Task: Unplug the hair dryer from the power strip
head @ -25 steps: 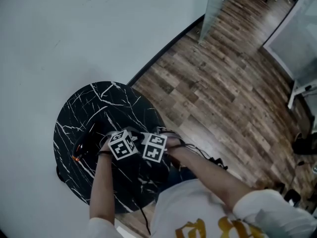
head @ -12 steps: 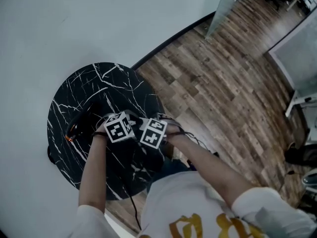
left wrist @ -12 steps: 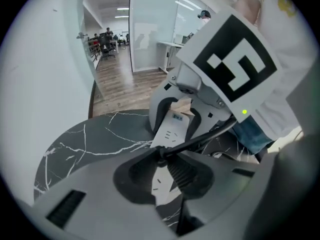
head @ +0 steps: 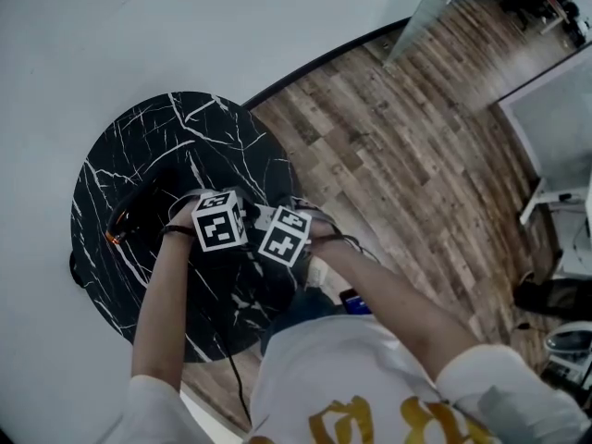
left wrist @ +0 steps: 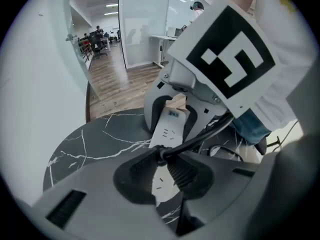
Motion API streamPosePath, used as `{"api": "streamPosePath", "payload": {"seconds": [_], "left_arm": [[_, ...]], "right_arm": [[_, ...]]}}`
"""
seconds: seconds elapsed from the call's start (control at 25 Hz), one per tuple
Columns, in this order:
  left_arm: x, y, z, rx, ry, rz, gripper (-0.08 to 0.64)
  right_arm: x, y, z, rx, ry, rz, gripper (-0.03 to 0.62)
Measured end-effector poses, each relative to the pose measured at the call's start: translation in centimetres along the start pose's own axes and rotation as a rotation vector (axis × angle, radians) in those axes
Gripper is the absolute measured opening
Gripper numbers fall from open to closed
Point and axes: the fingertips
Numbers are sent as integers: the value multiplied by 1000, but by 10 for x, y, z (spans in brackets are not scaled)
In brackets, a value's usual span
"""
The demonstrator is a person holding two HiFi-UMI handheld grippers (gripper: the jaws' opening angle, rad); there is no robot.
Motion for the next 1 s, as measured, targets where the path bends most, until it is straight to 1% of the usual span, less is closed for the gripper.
{"api": "streamPosePath", "payload": {"seconds": [0.12, 0.2, 0.24, 0.32, 0.36, 0.4, 0.48, 0.52, 0.6, 0.68, 0.76, 0.92, 1.0], "left_arm": [[-2, 1, -1, 32, -1, 27, 63], [-7, 3, 9, 39, 12, 18, 63], [-8, 4, 13, 49, 34, 6, 63], [-10, 3, 12, 97, 113, -27, 64], [-11, 4, 11, 111, 140, -41, 68], [-11, 4, 10, 105, 143, -50, 69], [-10, 2, 8, 56, 91, -46, 64], [-7, 1, 5, 35, 66, -33, 63], [-2, 1, -1, 15, 49, -8, 63], [-2, 2, 0, 17, 58, -2, 63], [-9, 5, 9, 21, 65, -18, 63], [-15, 4, 13, 86, 135, -54, 64], [-14, 3, 11, 88, 125, -54, 64]], "right_arm": [[1, 0, 0, 1, -3, 0, 272], [1, 1, -1, 5, -11, 3, 272], [2, 1, -1, 7, -15, 4, 272], [1, 1, -2, 10, -18, 5, 272], [1, 1, -2, 10, -18, 5, 272], [1, 1, -2, 10, -20, 5, 272], [0, 0, -2, 9, -21, 11, 272], [0, 0, -2, 8, -20, 16, 272], [0, 0, -2, 6, -16, 20, 272], [1, 1, -1, 5, -13, 15, 272], [1, 1, -1, 8, -16, 13, 272], [3, -1, 1, 9, -26, 6, 272], [3, -2, 0, 9, -25, 8, 272]]}}
Point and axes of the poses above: the fingertips, and each gripper's own axes: y backward along the fingers, z to its left, x out of its underside, and after that the axes turned 11 degrees about -x, right-handed
